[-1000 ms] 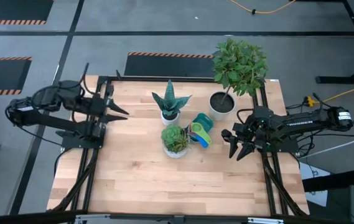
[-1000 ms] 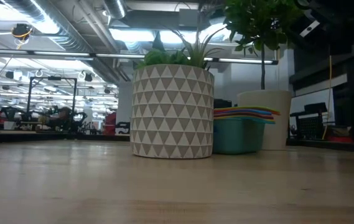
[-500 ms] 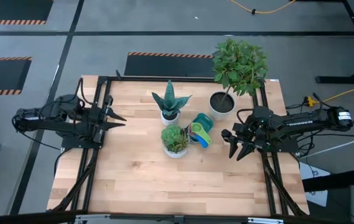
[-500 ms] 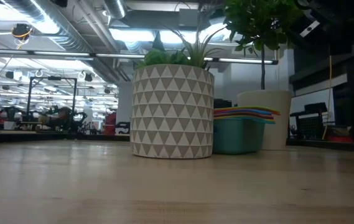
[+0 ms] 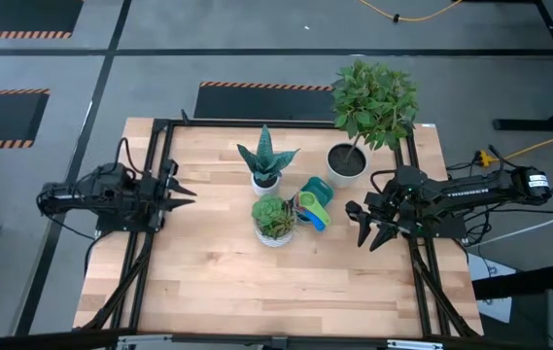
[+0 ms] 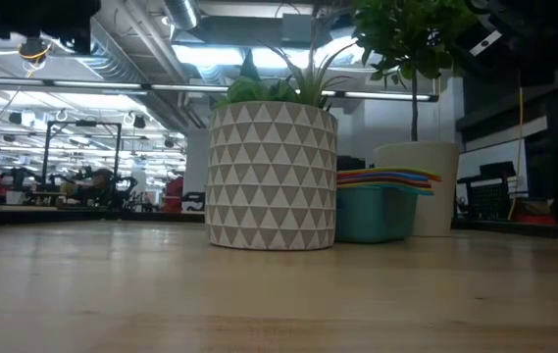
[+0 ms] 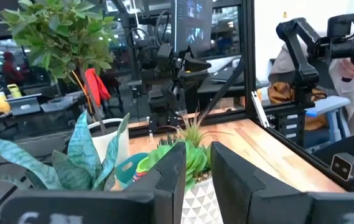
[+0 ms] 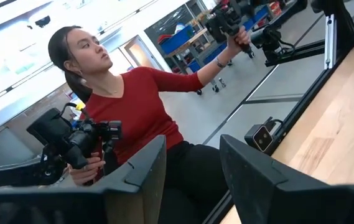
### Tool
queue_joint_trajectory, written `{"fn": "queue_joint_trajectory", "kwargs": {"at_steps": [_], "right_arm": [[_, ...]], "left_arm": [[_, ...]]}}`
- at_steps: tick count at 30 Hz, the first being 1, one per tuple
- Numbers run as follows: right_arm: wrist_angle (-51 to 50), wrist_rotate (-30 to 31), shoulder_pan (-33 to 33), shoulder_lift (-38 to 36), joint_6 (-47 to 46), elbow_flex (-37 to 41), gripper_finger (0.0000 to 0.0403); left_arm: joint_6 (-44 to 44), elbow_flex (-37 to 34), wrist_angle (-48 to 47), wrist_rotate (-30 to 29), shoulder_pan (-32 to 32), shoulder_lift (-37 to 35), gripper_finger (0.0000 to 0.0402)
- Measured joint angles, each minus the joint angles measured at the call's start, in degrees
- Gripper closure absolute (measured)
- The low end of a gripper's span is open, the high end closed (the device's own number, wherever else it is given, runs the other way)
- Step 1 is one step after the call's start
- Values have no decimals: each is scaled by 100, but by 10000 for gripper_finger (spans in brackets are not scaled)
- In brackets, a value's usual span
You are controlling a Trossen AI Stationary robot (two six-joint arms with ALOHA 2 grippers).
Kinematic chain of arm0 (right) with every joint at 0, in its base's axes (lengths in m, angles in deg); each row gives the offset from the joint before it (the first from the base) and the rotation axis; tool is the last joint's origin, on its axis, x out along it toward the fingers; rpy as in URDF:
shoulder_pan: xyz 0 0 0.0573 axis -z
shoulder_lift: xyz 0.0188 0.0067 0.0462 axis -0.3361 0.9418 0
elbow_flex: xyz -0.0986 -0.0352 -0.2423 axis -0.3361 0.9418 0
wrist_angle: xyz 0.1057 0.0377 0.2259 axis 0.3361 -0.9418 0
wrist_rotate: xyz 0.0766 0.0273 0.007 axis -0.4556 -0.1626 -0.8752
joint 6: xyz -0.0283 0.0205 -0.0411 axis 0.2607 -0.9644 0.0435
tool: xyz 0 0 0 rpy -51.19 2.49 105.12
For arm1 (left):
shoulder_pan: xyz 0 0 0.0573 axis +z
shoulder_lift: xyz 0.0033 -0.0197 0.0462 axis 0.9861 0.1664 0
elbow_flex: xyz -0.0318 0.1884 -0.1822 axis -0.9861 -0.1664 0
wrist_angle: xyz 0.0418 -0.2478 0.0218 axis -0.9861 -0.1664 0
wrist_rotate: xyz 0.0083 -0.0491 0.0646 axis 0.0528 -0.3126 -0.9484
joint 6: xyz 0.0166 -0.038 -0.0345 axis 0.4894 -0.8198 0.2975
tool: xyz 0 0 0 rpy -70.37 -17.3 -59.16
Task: Nest measuring cups in basket
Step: Return to Home Position
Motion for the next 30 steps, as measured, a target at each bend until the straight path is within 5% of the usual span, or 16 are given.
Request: {"fn": "queue_joint_trajectory", "kwargs": {"at_steps": [6,16,21,30], "right_arm": [[11,260,0,0,740,0,247],[195,2546,4,0,1475,-2,246],[960,2191,147,-108,1055,-20,246],[1090,303,852,-694,25,-858,246]], "left_arm": [[-49,-527,406,-12,0,-152,333],[-149,-1528,1552,-24,0,-157,333],[-282,-1722,1905,-125,0,-151,333],[-297,-1722,1928,-146,9,-152,333]]}}
